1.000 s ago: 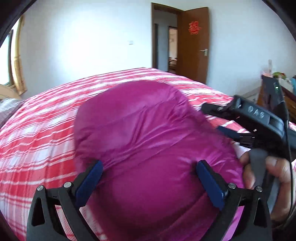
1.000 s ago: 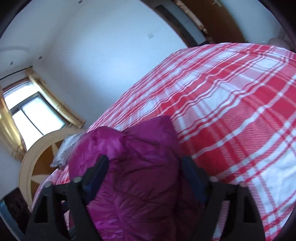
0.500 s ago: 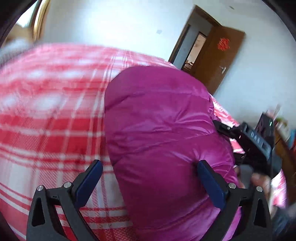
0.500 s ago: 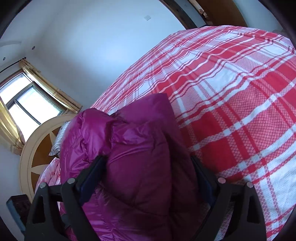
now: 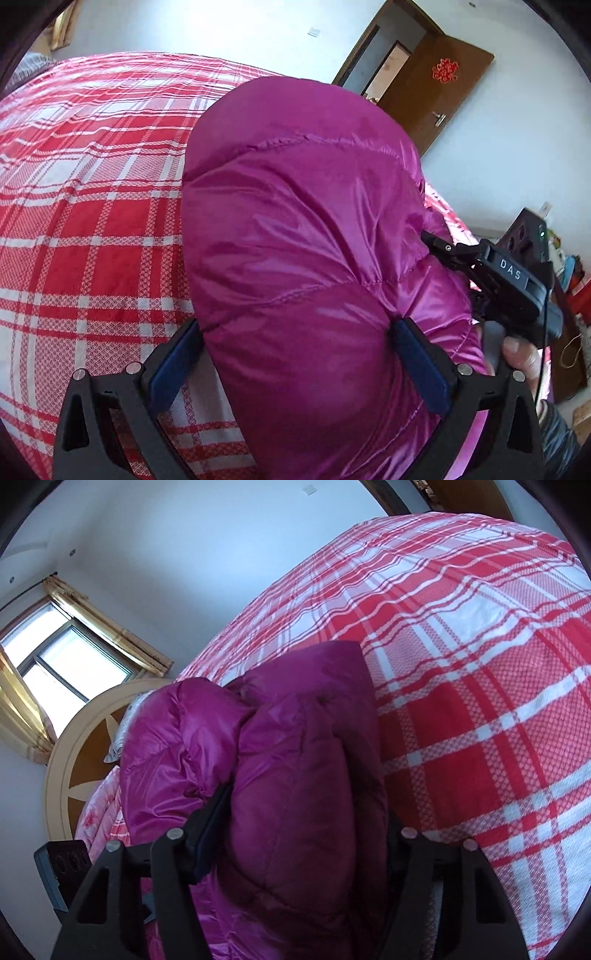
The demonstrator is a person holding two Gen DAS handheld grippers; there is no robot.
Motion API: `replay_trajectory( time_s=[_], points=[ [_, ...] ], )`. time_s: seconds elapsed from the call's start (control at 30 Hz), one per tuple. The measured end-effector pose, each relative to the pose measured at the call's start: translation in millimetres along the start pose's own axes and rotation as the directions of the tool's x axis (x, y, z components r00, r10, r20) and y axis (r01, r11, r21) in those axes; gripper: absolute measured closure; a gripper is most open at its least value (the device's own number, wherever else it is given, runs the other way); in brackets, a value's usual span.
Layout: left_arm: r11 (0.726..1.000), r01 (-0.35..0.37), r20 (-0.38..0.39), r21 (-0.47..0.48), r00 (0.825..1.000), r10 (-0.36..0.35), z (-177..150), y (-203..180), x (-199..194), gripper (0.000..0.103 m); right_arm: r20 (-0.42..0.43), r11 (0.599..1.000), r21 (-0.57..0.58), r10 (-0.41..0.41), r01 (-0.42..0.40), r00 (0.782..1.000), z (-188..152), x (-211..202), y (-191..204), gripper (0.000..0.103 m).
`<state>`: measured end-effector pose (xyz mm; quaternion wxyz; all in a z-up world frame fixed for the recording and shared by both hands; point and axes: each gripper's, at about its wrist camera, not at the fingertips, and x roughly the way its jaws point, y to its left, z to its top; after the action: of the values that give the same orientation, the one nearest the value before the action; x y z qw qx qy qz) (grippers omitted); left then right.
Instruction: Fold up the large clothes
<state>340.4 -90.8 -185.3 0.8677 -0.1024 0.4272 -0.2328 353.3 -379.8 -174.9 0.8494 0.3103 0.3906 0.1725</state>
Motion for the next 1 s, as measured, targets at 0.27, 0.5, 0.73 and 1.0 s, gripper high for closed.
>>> replay_trajectory(
  time_s=[0.27, 0.5, 0.73, 1.0],
  points=[
    [1.0, -0.005, 0.001, 0.017, 1.0, 0.005, -1, -2, 3, 0.001, 0.001, 0.998, 0.002, 0.069, -0.069, 0.998, -3, -3, -2, 0.055],
    [1.0, -0.001, -0.001, 0.028, 1.0, 0.001, 2, -2, 2, 0.001, -0.04, 0.998, 0.005, 0.067, -0.066, 0.997, -2, 4, 0, 0.059],
    [0.993, 0.033, 0.01, 0.112, 0.999, -0.034, 7, -22, -12, 0.028, -0.013, 0.993, -0.014, 0.113, -0.113, 0.993, -8, -7, 8, 0.073],
    [0.983, 0.017, 0.053, 0.182, 0.998, -0.027, 5, -33, -32, 0.047, 0.02, 0.992, -0.055, 0.111, -0.11, 0.994, -9, -14, 16, 0.076]
  ],
)
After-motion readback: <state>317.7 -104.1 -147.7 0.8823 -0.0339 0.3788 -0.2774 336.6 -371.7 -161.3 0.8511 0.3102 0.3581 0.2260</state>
